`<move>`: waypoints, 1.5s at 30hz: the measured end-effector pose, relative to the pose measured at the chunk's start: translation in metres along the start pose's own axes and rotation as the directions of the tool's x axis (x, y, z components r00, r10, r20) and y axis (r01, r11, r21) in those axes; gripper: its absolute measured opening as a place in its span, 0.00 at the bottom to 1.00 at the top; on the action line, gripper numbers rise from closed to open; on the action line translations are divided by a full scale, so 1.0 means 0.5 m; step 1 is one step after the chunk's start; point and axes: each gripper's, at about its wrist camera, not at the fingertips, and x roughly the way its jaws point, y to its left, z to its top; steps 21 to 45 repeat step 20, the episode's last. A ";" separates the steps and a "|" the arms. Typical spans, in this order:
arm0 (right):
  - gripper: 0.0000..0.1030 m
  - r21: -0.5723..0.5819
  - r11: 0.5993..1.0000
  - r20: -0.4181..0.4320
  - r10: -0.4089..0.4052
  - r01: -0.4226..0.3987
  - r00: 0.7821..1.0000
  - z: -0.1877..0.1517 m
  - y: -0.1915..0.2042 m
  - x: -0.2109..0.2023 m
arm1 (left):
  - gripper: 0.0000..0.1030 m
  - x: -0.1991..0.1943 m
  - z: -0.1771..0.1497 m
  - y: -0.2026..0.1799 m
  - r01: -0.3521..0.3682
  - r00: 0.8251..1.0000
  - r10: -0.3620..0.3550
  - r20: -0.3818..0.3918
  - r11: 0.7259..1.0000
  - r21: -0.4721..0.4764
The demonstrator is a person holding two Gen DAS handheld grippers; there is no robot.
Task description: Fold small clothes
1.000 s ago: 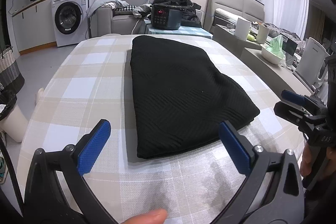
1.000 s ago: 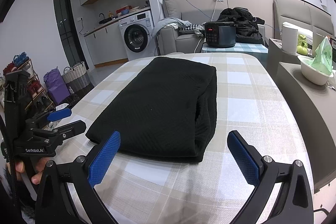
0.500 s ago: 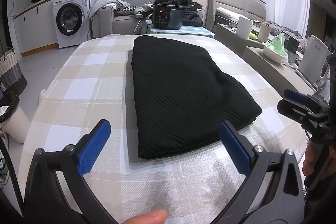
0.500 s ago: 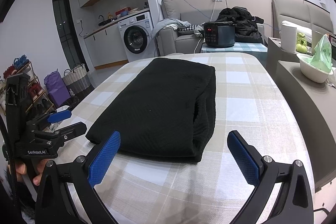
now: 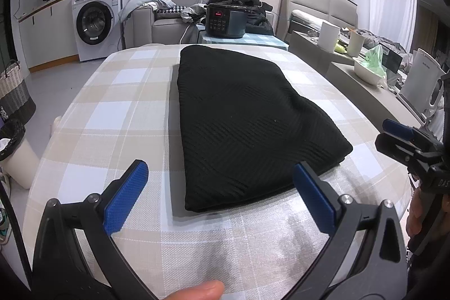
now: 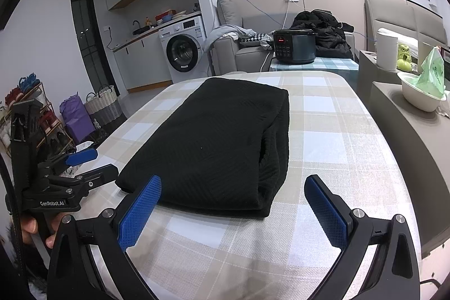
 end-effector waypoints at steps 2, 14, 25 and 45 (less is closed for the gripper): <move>1.00 0.000 1.000 -0.001 0.000 0.000 1.000 0.000 0.000 0.001 | 0.99 0.000 0.000 0.000 -0.001 1.000 0.001 0.001 1.000 0.001; 1.00 0.002 1.000 -0.004 -0.001 0.001 1.000 -0.001 0.006 0.002 | 0.99 0.001 0.000 0.002 -0.001 1.000 0.001 0.002 1.000 -0.001; 1.00 0.002 1.000 -0.004 0.000 0.000 1.000 -0.002 0.007 0.001 | 0.99 0.001 0.001 0.002 0.000 1.000 0.000 0.005 1.000 -0.004; 1.00 0.002 1.000 -0.004 0.000 0.000 1.000 -0.002 0.007 0.001 | 0.99 0.001 0.001 0.002 0.000 1.000 0.000 0.005 1.000 -0.004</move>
